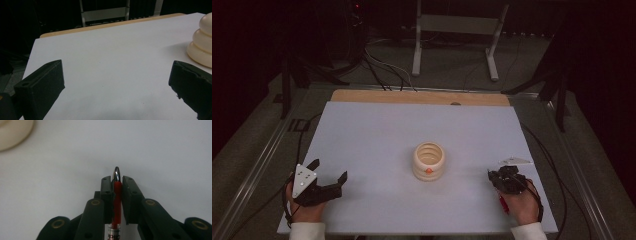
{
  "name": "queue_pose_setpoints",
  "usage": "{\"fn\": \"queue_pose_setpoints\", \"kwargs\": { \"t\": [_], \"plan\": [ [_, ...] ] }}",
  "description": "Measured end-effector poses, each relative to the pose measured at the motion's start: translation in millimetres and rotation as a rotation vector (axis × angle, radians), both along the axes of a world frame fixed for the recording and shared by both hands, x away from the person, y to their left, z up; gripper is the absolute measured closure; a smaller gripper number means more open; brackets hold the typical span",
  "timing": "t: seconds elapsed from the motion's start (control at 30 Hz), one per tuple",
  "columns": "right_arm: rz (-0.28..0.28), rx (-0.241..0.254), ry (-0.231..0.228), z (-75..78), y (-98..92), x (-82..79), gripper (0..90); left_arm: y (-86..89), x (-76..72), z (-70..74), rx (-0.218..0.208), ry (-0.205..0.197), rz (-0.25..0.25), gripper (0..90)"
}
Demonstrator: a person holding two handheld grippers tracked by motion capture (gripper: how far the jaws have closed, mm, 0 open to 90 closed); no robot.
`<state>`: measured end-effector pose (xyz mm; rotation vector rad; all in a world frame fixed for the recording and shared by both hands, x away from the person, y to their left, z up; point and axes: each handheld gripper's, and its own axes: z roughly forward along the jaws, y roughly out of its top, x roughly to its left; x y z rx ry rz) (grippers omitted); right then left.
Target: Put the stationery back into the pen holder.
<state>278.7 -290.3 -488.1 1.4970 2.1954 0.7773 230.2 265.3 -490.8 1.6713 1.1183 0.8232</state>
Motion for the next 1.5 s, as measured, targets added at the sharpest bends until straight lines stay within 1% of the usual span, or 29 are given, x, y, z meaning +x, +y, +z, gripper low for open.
{"fn": "queue_pose_setpoints", "kwargs": {
  "t": [0.4, 0.53, 0.8, 0.9, 0.93, 1.1, 1.33, 1.5],
  "plan": [
    [0.0, 0.014, -0.082, 19.8, 2.0, -2.0, 81.0, 0.6, 0.5, -0.7, 0.001, 0.005, 0.004, 0.7],
    [0.009, 0.021, -0.101, 26.3, 3.4, -2.0, 81.1, 0.6, 0.5, -0.8, 0.0, 0.005, 0.005, 0.7],
    [0.011, 0.043, -0.153, 39.4, 5.6, -1.7, 81.1, 0.7, 0.4, -0.8, 0.001, 0.005, 0.006, 0.7],
    [0.012, 0.044, -0.158, 40.8, 6.0, -1.7, 81.1, 0.8, 0.5, -0.8, 0.0, 0.005, 0.007, 0.7],
    [0.017, 0.051, -0.178, 44.6, 8.1, -1.7, 81.1, 0.8, 0.4, -0.7, 0.0, 0.005, 0.007, 0.7],
    [0.027, 0.053, -0.196, 47.4, 11.4, -2.1, 81.1, 0.9, 0.4, -0.7, 0.001, 0.005, 0.006, 0.7],
    [0.052, 0.059, -0.232, 55.0, 17.6, -3.3, 81.1, 1.0, 0.3, -0.7, 0.0, 0.005, 0.008, 0.7],
    [0.06, 0.063, -0.257, 59.8, 20.7, -4.2, 81.1, 0.8, 0.3, -0.6, 0.002, 0.004, 0.006, 0.7]
  ]
}}
